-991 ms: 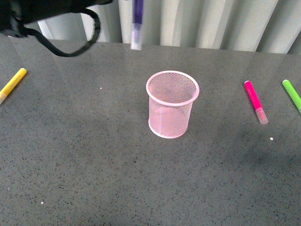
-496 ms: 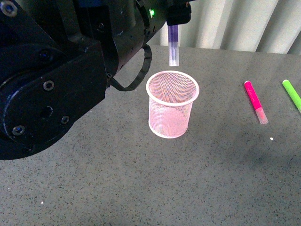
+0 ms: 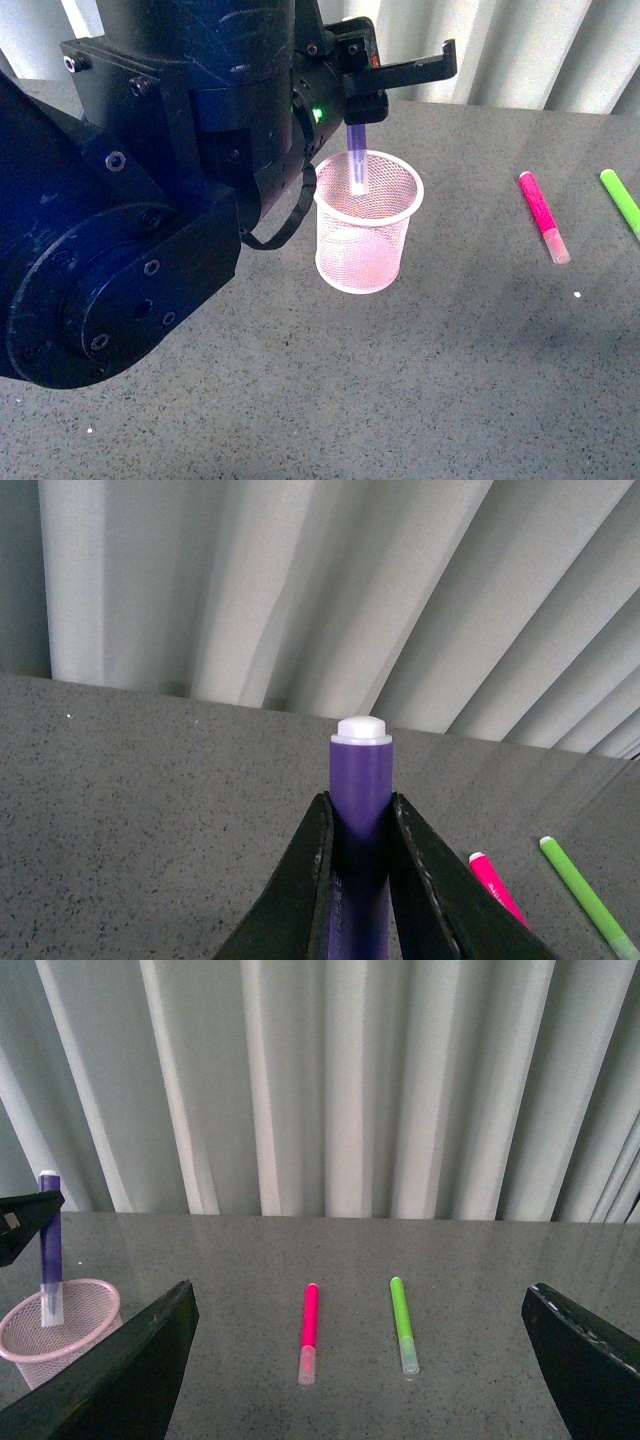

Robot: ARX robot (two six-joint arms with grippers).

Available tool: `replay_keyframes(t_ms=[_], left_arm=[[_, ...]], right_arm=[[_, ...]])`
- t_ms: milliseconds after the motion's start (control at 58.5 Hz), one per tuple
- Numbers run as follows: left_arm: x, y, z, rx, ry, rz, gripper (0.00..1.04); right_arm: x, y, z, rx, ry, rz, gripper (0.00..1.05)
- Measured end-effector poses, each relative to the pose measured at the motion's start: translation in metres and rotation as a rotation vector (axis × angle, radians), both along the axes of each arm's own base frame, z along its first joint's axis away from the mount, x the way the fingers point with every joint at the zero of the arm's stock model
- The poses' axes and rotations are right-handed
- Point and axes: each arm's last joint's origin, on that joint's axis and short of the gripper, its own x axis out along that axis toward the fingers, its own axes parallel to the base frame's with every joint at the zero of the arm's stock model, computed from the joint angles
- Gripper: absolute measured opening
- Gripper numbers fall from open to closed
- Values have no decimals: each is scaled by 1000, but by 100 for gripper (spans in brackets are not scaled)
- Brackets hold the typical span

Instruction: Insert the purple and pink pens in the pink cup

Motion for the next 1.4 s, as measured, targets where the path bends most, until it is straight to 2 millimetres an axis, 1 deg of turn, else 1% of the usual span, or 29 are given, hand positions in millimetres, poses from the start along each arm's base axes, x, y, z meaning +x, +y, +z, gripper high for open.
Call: replay_keyframes(t_ms=[291, 444, 530, 547, 581, 598, 667, 718, 769, 855, 889, 923, 957, 1043, 1077, 1162, 1299, 1316, 1333, 1368, 1402], left_arm=[[-5, 4, -11, 8, 30, 2, 13], [-9, 7, -18, 4, 82, 5, 13], [-8, 9, -22, -3, 131, -2, 35], [-8, 9, -22, -5, 136, -1, 41], [-9, 11, -20, -6, 144, -1, 48], [-9, 12, -16, -12, 148, -6, 53], [-10, 16, -1, -20, 152, -12, 68], [-10, 19, 9, -13, 157, -15, 75], [-11, 25, 25, 23, 174, -19, 86], [-14, 37, 43, 109, 214, -22, 99], [-15, 43, 50, 145, 235, -23, 100], [-17, 50, 56, 191, 262, -28, 98], [-22, 62, 63, 238, 306, -30, 98], [-38, 86, 68, 316, 372, -19, 98], [-41, 90, 69, 329, 374, -10, 98], [-43, 94, 72, 342, 363, -4, 98], [-43, 94, 71, 357, 359, -10, 98], [-43, 93, 70, 365, 351, -1, 97], [-43, 93, 67, 382, 322, 31, 94], [-45, 97, 65, 381, 221, 127, 89], [-50, 100, 62, 370, 147, 186, 83]], right_arm=[[0, 0, 0, 0, 0, 0, 98], [0, 0, 0, 0, 0, 0, 98], [0, 0, 0, 0, 0, 0, 98], [0, 0, 0, 0, 0, 0, 98], [0, 0, 0, 0, 0, 0, 98], [0, 0, 0, 0, 0, 0, 98], [0, 0, 0, 0, 0, 0, 98], [0, 0, 0, 0, 0, 0, 98], [0, 0, 0, 0, 0, 0, 98], [0, 0, 0, 0, 0, 0, 98], [0, 0, 0, 0, 0, 0, 98], [0, 0, 0, 0, 0, 0, 98], [0, 0, 0, 0, 0, 0, 98], [0, 0, 0, 0, 0, 0, 98], [0, 0, 0, 0, 0, -2, 98], [0, 0, 0, 0, 0, 1, 98], [0, 0, 0, 0, 0, 1, 98], [0, 0, 0, 0, 0, 0, 98], [0, 0, 0, 0, 0, 0, 98], [0, 0, 0, 0, 0, -1, 98], [0, 0, 0, 0, 0, 0, 98]])
